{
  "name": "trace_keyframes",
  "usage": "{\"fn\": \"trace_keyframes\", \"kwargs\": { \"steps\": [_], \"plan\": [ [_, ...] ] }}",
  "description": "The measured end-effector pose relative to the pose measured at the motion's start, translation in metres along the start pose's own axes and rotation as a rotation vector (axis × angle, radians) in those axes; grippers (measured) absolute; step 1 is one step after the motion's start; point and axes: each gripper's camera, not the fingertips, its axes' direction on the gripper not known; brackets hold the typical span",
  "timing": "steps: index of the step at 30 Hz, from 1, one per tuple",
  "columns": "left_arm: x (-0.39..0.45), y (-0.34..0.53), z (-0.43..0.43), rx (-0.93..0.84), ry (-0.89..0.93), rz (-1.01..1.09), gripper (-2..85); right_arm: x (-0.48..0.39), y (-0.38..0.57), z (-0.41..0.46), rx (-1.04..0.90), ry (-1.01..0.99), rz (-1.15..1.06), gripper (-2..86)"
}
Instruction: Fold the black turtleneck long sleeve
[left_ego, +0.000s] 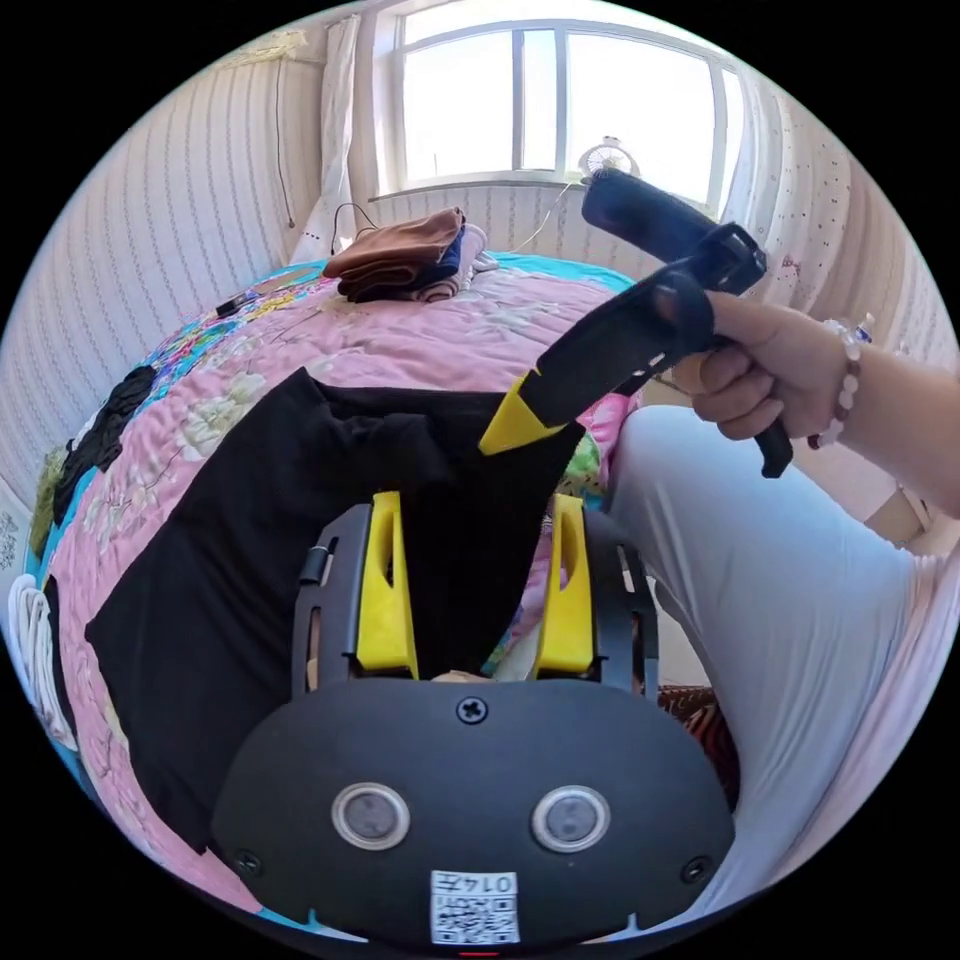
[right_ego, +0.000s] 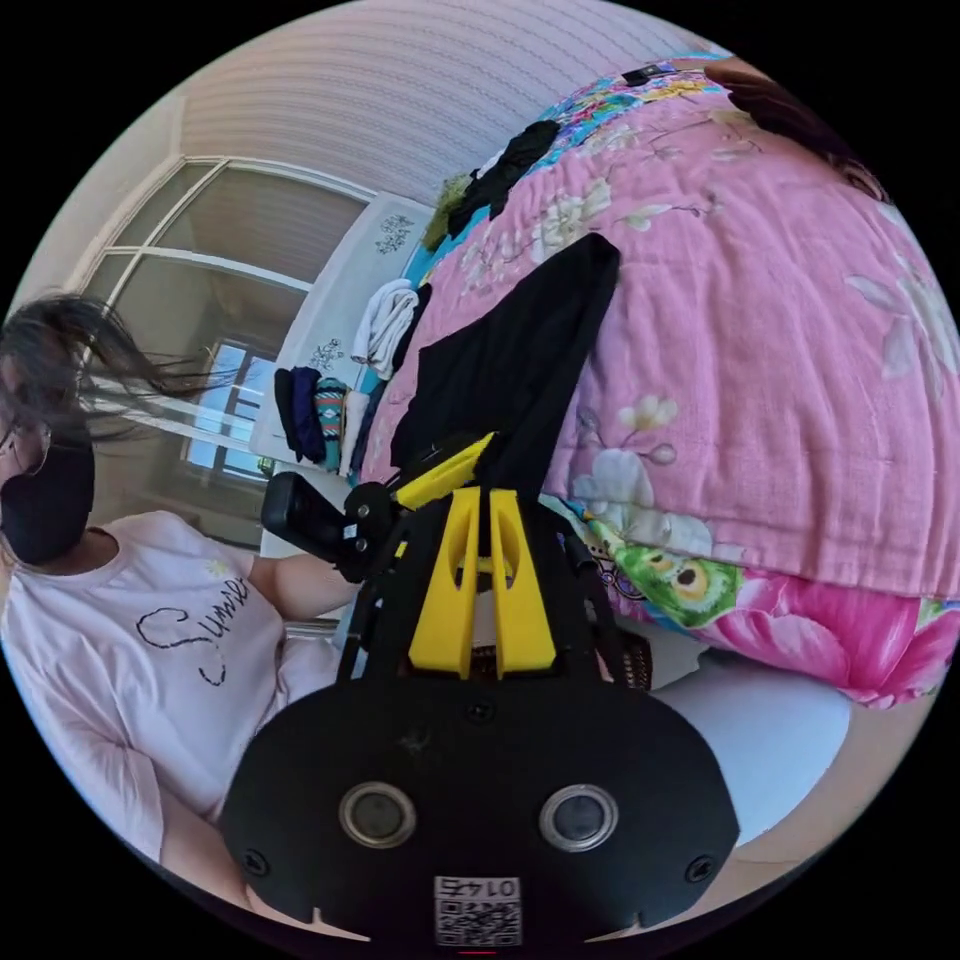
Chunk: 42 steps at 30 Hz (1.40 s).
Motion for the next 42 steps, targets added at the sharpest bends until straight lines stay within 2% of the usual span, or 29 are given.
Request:
{"fn": "trace_keyframes", "kwargs": {
  "steps": [2,5,8,11,13,15,18,20,24,28,33,37,42],
  "plan": [
    [-0.009,-0.002,-0.003,-0.016,-0.056,-0.051,10.8,-0.006,-0.008,0.004,-0.053,-0.004,-0.065,2.2],
    [-0.030,0.000,-0.011,0.001,0.001,-0.135,5.4,-0.003,-0.018,-0.010,-0.003,0.051,-0.136,4.3],
    [-0.043,0.003,-0.017,0.012,0.030,-0.168,5.1,0.026,-0.036,-0.033,0.179,0.033,-0.071,10.5],
    [-0.048,0.004,-0.024,0.021,0.011,-0.158,5.0,0.067,-0.069,-0.022,0.227,0.089,0.029,15.1],
    [-0.052,0.004,-0.028,0.022,-0.001,-0.150,5.0,0.088,-0.092,-0.004,0.211,0.029,0.088,16.9],
    [-0.061,0.006,-0.037,0.040,-0.003,-0.161,4.9,0.096,-0.112,0.010,0.238,-0.059,0.106,16.7],
    [-0.079,0.014,-0.060,0.102,-0.003,-0.211,4.8,0.084,-0.144,0.031,0.197,0.004,0.084,10.5],
    [-0.094,0.023,-0.080,0.148,-0.005,-0.261,4.7,0.059,-0.163,0.039,0.184,0.017,0.034,3.6],
    [-0.140,0.060,-0.133,0.216,-0.011,-0.428,4.5,0.001,-0.194,0.049,0.145,0.004,-0.082,2.0],
    [-0.172,0.105,-0.180,0.270,-0.042,-0.603,4.5,-0.089,-0.241,0.101,0.021,-0.067,-0.250,1.6],
    [-0.216,0.173,-0.224,0.163,-0.245,-0.872,4.7,-0.170,-0.289,0.211,-0.146,-0.008,-0.333,2.0],
    [-0.244,0.213,-0.243,0.044,-0.198,-0.985,3.0,-0.207,-0.322,0.271,-0.282,0.016,-0.365,2.7],
    [-0.271,0.238,-0.257,-0.044,-0.111,-0.999,1.9,-0.246,-0.356,0.264,-0.285,0.124,-0.494,4.0]
  ]
}}
